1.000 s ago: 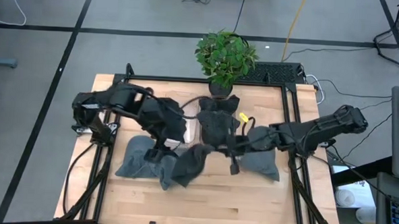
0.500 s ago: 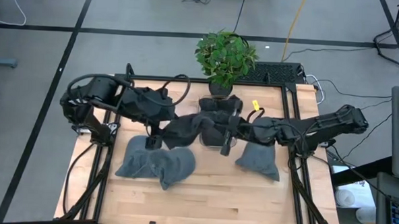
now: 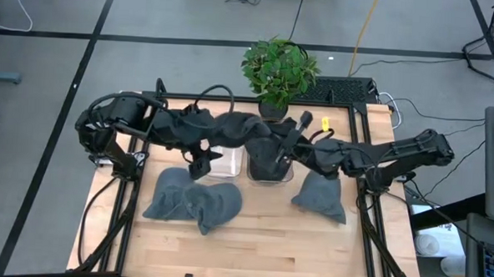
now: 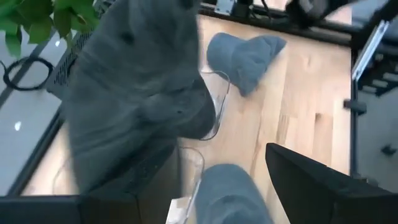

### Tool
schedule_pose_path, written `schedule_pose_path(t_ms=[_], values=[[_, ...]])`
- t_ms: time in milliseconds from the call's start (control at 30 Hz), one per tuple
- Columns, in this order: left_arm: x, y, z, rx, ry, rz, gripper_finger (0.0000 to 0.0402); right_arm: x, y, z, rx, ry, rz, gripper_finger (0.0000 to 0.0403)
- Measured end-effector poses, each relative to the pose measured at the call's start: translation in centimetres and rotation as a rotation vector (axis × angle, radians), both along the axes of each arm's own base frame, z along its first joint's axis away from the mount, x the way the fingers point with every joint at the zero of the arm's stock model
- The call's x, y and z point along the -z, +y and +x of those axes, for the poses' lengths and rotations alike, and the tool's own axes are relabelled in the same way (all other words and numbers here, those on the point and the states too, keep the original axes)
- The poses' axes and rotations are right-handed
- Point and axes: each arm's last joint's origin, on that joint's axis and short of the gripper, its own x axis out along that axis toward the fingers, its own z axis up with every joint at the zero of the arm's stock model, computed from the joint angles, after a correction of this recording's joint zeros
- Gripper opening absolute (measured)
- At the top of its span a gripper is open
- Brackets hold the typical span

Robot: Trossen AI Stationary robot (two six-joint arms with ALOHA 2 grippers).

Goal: Pick & Place hat
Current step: Put the black cap into the right transparent bin

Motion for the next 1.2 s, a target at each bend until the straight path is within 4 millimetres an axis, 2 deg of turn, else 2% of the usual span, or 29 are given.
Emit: schedule_pose_path(t_ms=[233, 333, 767, 967, 1200], values=[[-0.8, 0.6, 0.9, -0.166, -0.143, -0.185, 0.0255, 0.6, 0.9, 2.0, 0.077, 0.12, -0.272, 0.0002], [-1.2, 0.7, 0.6, -0.202, -0.175, -0.273, 0.0255, 0.7, 1.5, 2.4, 0.114, 0.172, -0.376, 0.0002], [-2.8, 0.4, 1.6, -0.323, -0.346, -0.677, 0.0255, -0.6, 5.1, 0.9, 0.154, 0.358, -0.728, 0.0002], [-3.0, -0.1, 1.7, -0.427, -0.383, -0.809, 0.0255, -0.6, 5.5, 0.6, 0.192, 0.474, -0.838, 0.0002], [-3.2, -0.7, 2.1, -0.436, -0.422, -0.854, 0.0255, -0.6, 5.6, 0.7, 0.174, 0.527, -0.922, 0.0002]])
